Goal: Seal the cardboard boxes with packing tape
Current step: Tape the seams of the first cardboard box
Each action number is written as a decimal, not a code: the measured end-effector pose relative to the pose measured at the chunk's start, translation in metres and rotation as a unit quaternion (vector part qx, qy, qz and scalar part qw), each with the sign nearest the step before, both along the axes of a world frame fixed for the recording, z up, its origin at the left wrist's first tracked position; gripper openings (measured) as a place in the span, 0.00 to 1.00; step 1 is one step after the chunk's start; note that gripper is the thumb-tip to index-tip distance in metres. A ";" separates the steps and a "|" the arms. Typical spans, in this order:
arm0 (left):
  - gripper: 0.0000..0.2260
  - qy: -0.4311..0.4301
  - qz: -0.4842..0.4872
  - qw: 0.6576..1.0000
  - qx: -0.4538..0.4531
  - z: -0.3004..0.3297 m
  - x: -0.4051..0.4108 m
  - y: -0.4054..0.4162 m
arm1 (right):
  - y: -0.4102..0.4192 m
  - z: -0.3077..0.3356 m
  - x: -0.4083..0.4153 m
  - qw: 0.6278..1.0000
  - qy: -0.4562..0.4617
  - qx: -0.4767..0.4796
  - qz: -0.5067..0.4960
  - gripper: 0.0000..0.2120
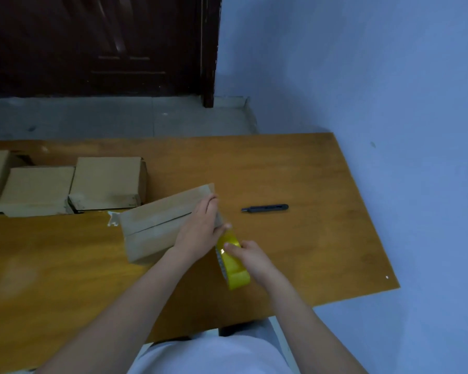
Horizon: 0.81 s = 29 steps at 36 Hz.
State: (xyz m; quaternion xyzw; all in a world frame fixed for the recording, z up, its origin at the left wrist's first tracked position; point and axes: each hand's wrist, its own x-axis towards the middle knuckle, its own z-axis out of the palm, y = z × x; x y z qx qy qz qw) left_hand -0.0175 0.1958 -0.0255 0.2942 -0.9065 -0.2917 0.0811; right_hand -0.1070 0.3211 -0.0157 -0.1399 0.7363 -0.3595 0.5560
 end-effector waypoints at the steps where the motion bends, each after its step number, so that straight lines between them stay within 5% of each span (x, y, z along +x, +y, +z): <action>1: 0.28 0.001 0.005 1.000 0.003 0.000 0.000 0.000 | 0.001 -0.003 0.002 1.000 0.022 0.017 0.003 0.12; 4: 0.26 0.005 0.010 1.000 -0.002 -0.001 0.001 0.001 | 0.007 -0.010 0.009 0.991 0.097 0.087 0.007 0.24; 11: 0.18 0.022 -0.013 0.993 -0.114 -0.003 0.004 0.003 | 0.006 -0.012 0.009 0.989 0.097 0.104 0.037 0.31; 15: 0.21 -0.005 -0.022 0.987 -0.159 0.001 0.009 0.009 | 0.009 -0.013 0.009 0.990 0.101 0.084 0.053 0.46; 20: 0.35 -0.072 -0.028 0.981 -0.181 -0.015 0.024 0.028 | 0.013 -0.021 0.010 0.997 0.057 0.053 0.011 0.36; 24: 0.36 -0.086 -0.003 0.978 -0.191 -0.016 0.023 0.031 | 0.012 -0.025 0.008 0.997 0.066 0.041 -0.003 0.33; 29: 0.35 -0.079 0.001 0.974 -0.211 -0.017 0.023 0.031 | 0.001 -0.037 -0.034 0.971 0.236 0.040 -0.004 0.17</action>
